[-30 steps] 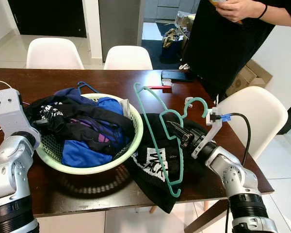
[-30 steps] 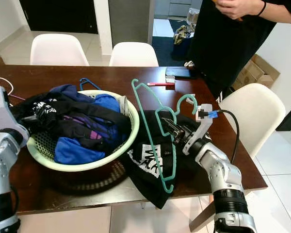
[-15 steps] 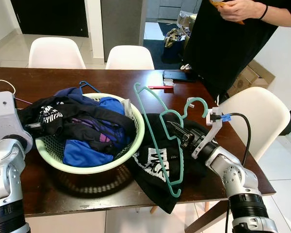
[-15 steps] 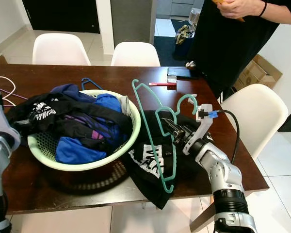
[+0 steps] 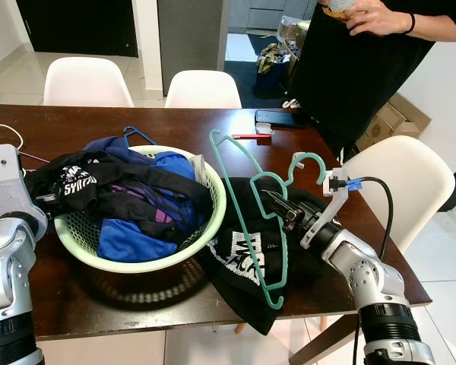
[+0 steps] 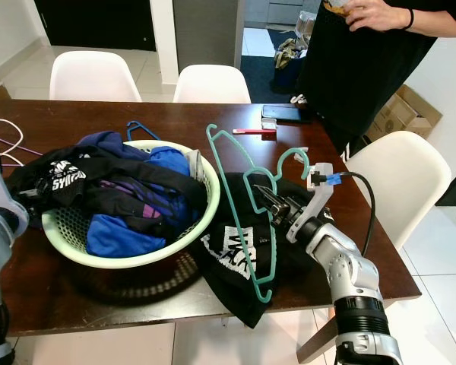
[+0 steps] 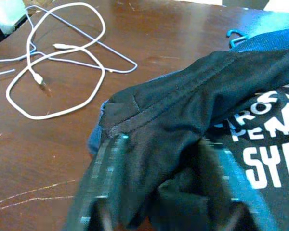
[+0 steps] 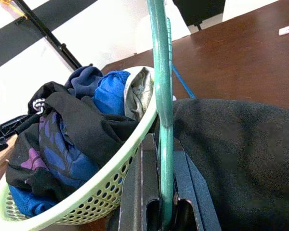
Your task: Hang hanger
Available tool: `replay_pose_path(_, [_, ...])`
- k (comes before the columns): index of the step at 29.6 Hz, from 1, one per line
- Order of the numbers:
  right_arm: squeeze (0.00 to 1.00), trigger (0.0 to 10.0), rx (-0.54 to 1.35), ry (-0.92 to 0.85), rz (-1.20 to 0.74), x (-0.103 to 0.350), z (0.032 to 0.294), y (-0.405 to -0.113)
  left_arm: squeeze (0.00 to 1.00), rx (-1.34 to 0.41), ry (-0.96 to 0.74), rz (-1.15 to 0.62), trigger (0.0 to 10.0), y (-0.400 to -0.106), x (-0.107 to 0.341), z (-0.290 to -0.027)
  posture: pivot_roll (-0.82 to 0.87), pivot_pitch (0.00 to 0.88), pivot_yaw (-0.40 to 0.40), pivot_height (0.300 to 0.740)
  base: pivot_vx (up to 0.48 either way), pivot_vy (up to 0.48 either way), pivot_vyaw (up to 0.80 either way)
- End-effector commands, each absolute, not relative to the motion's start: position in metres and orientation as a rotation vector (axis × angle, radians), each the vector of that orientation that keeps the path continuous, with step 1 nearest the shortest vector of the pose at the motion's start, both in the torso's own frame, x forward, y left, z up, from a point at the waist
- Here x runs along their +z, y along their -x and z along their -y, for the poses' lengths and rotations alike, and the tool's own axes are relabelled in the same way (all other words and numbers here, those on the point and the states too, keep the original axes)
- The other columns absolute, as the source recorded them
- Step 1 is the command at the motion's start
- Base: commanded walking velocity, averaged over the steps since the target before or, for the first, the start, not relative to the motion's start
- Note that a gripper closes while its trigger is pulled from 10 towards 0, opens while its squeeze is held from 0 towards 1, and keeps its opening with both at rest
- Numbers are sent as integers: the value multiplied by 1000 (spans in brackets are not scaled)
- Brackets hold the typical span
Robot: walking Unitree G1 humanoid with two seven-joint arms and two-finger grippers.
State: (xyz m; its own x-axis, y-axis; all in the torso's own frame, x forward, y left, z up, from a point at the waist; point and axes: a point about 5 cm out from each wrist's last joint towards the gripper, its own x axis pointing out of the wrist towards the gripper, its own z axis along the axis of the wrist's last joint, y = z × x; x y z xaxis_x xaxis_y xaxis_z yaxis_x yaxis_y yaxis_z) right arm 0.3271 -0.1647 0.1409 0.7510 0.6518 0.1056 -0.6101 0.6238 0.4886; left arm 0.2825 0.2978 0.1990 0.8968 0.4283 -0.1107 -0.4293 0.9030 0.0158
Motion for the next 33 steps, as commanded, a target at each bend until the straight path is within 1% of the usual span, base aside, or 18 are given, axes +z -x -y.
replay_pose_path(1, [0, 10000, 721, -520, -76, 145, 166, -327, 0, 457, 3, -109, 0, -283, 201, -303, 53, 82, -77, 740, 0, 0, 0])
replay_pose_path(11, [0, 10000, 717, -524, -73, 145, 166, -328, 0, 464, 0, -91, 0, -285, 207, -307, 51, 80, -71, 740, 0, 0, 0])
replay_pose_path(12, [0, 10000, 717, -525, -73, 145, 166, -328, 0, 456, -2, -55, 0, -286, 214, -307, 51, 79, -71, 740, 0, 0, 0])
replay_pose_path(15, [0, 10000, 717, -526, -73, 145, 166, -328, 0, 451, -4, -30, 0, -286, 219, -308, 51, 79, -71, 740, 0, 0, 0])
replay_pose_path(16, [0, 10000, 717, -527, -74, 144, 166, -328, 0, 421, -19, 43, 0, -287, 234, -307, 58, 69, -71, 740, 0, 0, 0])
replay_pose_path(19, [0, 10000, 716, -528, -74, 143, 166, -328, 0, 399, -31, 93, 0, -287, 245, -306, 58, 69, -71, 740, 0, 0, 0])
replay_pose_path(20, [0, 10000, 716, -530, -75, 143, 166, -328, 0, 362, -50, 223, 0, -286, 282, -309, 67, 60, -72, 740, 0, 0, 0])
replay_pose_path(21, [0, 10000, 717, -532, -76, 142, 166, -328, 0, 337, -64, 314, 0, -282, 308, -310, 67, 60, -72, 740, 0, 0, 0])
replay_pose_path(23, [0, 10000, 717, -532, -76, 142, 166, -328, 0, 337, -64, 314, 0, -282, 308, -310, 67, 60, -72, 740, 0, 0, 0])
replay_pose_path(25, [0, 10000, 719, -540, -78, 141, 165, -329, 0, 260, -194, 563, 0, -266, 393, -308, 90, 44, -68, 740, 0, 0, 0])
replay_pose_path(27, [0, 10000, 719, -540, -78, 141, 165, -329, 0, 260, -194, 563, 0, -266, 393, -308, 90, 44, -68, 740, 0, 0, 0])
replay_pose_path(28, [0, 10000, 721, -544, -78, 140, 164, -329, 0, 223, -253, 638, 745, -259, 421, -304, 90, 44, -68, 740, 0, 0, 0])
replay_pose_path(29, [0, 10000, 721, -544, -78, 140, 164, -329, 0, 223, -253, 638, 745, -259, 421, -304, 90, 44, -68, 740, 0, 0, 0])
replay_pose_path(30, [0, 10000, 721, -551, -76, 140, 163, -329, 0, 175, -344, 696, 3569, -251, 449, -295, 103, 33, -57, 740, 0, 0, 0])
replay_pose_path(31, [0, 10000, 721, -557, -72, 140, 163, -329, 0, 140, -404, 723, 5490, -248, 466, -288, 105, 28, -52, 740, 0, 0, 0])
replay_pose_path(33, [0, 10000, 721, -557, -72, 140, 163, -329, 0, 140, -404, 723, 5490, -248, 466, -288, 105, 28, -52, 740, 0, 0, 0])
